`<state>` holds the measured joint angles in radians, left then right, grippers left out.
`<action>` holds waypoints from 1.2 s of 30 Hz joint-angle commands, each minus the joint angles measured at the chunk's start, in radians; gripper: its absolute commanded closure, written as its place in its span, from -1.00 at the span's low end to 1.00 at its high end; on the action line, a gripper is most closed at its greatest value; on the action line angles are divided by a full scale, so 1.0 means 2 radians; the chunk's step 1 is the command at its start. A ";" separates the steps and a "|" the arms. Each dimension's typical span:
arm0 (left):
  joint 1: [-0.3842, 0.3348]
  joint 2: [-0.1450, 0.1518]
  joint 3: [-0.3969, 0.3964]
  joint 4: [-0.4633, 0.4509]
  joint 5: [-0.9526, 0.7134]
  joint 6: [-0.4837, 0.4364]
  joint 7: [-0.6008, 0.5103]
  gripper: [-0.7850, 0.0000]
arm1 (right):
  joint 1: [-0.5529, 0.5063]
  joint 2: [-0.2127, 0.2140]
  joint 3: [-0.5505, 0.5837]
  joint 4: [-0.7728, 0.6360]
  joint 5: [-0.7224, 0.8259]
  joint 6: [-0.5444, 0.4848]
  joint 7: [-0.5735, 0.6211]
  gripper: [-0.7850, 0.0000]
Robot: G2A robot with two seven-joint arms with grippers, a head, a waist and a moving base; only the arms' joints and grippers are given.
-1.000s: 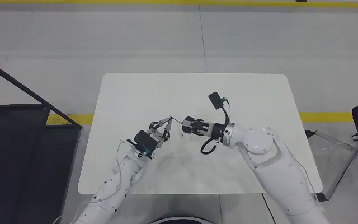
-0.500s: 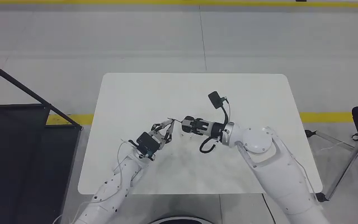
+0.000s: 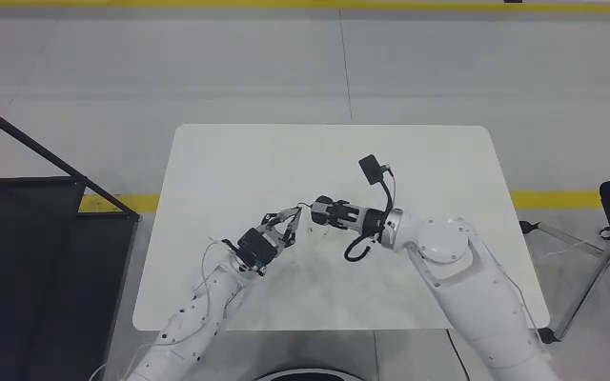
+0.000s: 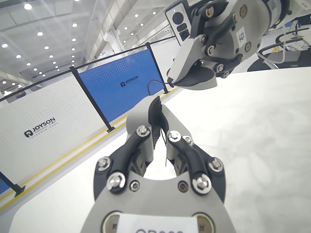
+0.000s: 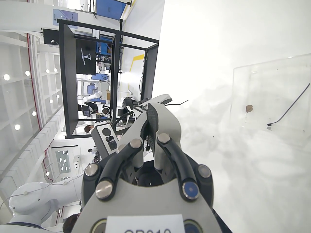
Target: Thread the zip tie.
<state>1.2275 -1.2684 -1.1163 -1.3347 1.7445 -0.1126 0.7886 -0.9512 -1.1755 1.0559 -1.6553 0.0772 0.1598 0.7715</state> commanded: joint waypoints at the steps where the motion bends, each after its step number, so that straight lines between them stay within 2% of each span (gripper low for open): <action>1: 0.001 0.000 -0.001 -0.001 -0.005 0.000 0.001 1.00 | 0.000 0.000 0.001 0.000 0.001 0.000 0.000 0.51; 4: 0.002 -0.001 -0.004 -0.003 -0.022 -0.004 0.001 1.00 | -0.002 0.000 0.003 -0.001 0.004 -0.005 -0.002 -0.44; 5: 0.002 -0.001 -0.005 -0.003 -0.029 -0.008 0.000 1.00 | -0.004 0.000 0.005 -0.001 0.006 -0.009 -0.002 -0.66; 6: 0.002 -0.001 -0.006 -0.004 -0.037 -0.013 -0.001 1.00 | -0.005 0.000 0.007 -0.002 0.007 -0.013 -0.002 -0.81; 8: 0.002 -0.001 -0.009 -0.007 -0.051 -0.022 -0.002 1.00 | -0.011 0.001 0.013 -0.005 0.011 -0.023 -0.001 -0.97; 13: 0.004 -0.002 -0.015 -0.020 -0.100 -0.065 -0.020 1.00 | -0.030 0.005 0.035 -0.017 0.021 -0.055 0.002 -1.00; 15: 0.004 -0.002 -0.015 -0.020 -0.100 -0.065 -0.020 1.00 | -0.041 0.008 0.045 -0.024 0.024 -0.070 0.007 -1.00; 24: 0.005 -0.002 -0.014 -0.020 -0.102 -0.066 -0.022 1.00 | -0.041 0.008 0.045 -0.024 0.024 -0.070 0.007 -1.00; 28: 0.012 -0.005 -0.012 -0.041 -0.166 -0.107 -0.045 1.00 | -0.046 0.008 0.042 -0.027 0.021 -0.086 0.008 -1.00; 36: 0.010 -0.013 -0.008 -0.064 -0.352 -0.185 -0.126 1.00 | -0.073 0.012 0.062 -0.026 0.031 -0.209 0.013 -1.00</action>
<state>1.2479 -1.2929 -1.1330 -1.4586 1.1011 -0.4591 0.5698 -1.0927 -1.1524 1.1770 -1.7070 0.1362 -0.2369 0.7985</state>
